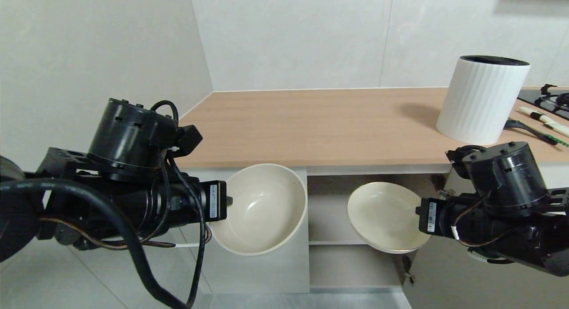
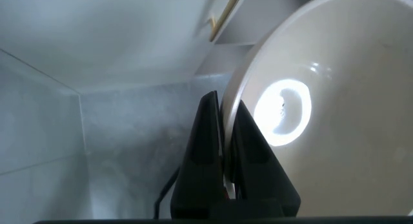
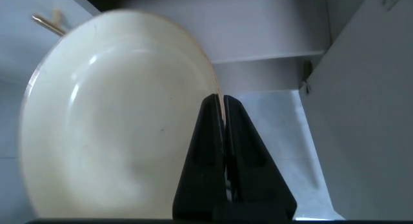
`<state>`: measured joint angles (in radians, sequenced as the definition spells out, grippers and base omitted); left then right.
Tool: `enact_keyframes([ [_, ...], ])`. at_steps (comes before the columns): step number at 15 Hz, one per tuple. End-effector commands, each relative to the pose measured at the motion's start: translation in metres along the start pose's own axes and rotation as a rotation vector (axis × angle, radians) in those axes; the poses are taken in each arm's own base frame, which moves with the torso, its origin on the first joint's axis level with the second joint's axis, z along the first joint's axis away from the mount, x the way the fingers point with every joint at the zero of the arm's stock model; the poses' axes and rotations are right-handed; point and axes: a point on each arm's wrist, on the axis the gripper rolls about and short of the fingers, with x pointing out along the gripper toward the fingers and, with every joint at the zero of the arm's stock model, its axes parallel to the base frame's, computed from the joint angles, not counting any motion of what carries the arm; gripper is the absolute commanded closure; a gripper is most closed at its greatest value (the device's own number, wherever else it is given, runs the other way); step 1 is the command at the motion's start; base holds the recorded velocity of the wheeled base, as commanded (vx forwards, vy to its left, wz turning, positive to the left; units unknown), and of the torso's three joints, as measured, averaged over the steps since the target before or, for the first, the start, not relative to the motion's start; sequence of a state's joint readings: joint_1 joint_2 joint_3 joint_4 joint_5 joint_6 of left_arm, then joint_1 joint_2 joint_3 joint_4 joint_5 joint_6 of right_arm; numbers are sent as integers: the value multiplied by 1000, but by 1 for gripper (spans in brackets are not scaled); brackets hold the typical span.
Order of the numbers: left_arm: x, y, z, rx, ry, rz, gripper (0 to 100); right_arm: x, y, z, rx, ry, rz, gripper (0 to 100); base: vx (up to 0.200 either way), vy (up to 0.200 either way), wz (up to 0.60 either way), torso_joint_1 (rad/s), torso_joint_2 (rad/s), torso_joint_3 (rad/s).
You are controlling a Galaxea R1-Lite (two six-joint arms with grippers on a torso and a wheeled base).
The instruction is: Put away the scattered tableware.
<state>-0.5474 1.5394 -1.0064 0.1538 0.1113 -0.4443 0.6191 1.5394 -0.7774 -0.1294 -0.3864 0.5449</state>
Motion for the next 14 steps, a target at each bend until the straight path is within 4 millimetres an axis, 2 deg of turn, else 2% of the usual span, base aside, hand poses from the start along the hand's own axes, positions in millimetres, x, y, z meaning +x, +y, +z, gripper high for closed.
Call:
enact_keyframes([
  [1, 1, 0, 0, 0, 1, 1, 100, 3, 1, -1, -3, 8, -5, 100, 0, 0, 0, -144, 486, 325],
  [11, 2, 0, -1, 0, 6, 3, 100, 22, 3, -13, -26, 67, -39, 100, 0, 0, 0, -94, 452, 357],
  [14, 2, 0, -1, 0, 6, 3, 100, 24, 3, -14, -30, 72, -42, 100, 0, 0, 0, -18, 181, 154],
])
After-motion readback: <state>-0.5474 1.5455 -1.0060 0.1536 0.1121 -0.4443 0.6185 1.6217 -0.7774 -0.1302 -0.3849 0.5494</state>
